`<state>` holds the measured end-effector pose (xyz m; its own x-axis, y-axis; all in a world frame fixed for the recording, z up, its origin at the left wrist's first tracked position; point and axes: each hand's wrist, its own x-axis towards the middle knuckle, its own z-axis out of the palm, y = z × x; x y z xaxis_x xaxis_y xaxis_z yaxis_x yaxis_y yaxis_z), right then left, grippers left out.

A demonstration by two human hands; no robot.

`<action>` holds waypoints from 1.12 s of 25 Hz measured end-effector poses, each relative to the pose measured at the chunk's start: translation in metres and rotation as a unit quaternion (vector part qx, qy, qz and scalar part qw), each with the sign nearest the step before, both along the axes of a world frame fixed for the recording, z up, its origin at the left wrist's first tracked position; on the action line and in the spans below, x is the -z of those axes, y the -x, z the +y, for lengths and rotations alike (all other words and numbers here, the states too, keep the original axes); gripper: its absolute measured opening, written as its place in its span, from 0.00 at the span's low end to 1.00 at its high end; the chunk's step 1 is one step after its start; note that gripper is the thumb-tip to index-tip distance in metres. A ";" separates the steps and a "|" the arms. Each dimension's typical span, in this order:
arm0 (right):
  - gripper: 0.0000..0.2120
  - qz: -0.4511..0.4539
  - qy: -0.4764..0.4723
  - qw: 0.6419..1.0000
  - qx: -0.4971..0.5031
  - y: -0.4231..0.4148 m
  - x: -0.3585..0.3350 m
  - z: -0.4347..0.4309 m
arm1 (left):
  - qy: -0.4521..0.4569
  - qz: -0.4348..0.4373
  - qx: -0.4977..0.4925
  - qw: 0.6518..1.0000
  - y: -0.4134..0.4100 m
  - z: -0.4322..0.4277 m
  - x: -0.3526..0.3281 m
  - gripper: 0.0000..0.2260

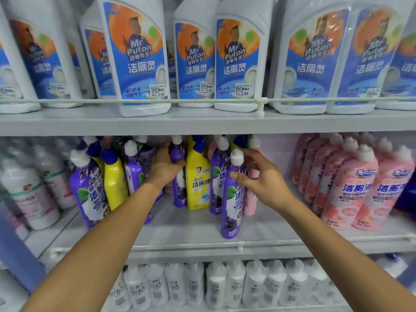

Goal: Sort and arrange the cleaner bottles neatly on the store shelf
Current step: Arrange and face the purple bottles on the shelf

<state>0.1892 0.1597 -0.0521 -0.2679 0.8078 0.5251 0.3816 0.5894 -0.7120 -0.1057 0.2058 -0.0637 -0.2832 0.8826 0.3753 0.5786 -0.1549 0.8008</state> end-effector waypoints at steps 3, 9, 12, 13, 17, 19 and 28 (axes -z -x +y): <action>0.26 0.002 -0.001 1.000 0.008 0.003 -0.003 -0.002 | 0.001 0.011 0.030 0.999 0.012 -0.010 -0.001 0.21; 0.17 0.035 -0.002 0.998 0.055 0.028 -0.004 0.002 | 0.039 -0.051 0.142 0.988 0.033 -0.064 -0.011 0.25; 0.15 0.051 -0.018 0.997 0.063 0.057 0.000 0.000 | 0.062 -0.118 0.170 0.976 0.039 -0.087 -0.007 0.31; 0.15 0.057 -0.018 0.997 0.055 0.069 0.000 -0.001 | 0.065 -0.120 0.172 0.975 0.038 -0.092 -0.006 0.32; 0.19 0.105 0.073 0.992 -0.014 0.104 0.012 -0.008 | 0.034 -0.115 0.147 0.982 0.031 -0.111 -0.005 0.27; 0.28 0.128 0.171 0.976 -0.041 0.110 0.029 -0.014 | 0.016 -0.118 0.123 0.985 0.033 -0.121 -0.005 0.26; 0.26 0.160 0.191 0.960 -0.125 0.185 0.050 -0.028 | -0.016 -0.098 0.038 0.994 0.075 -0.161 -0.010 0.28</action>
<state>0.0041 0.1313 -0.1026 -0.3528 0.8893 0.2911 -0.0113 0.3070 -0.9516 -0.1808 0.0447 -0.0538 -0.2859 0.8930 0.3476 0.3980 -0.2193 0.8908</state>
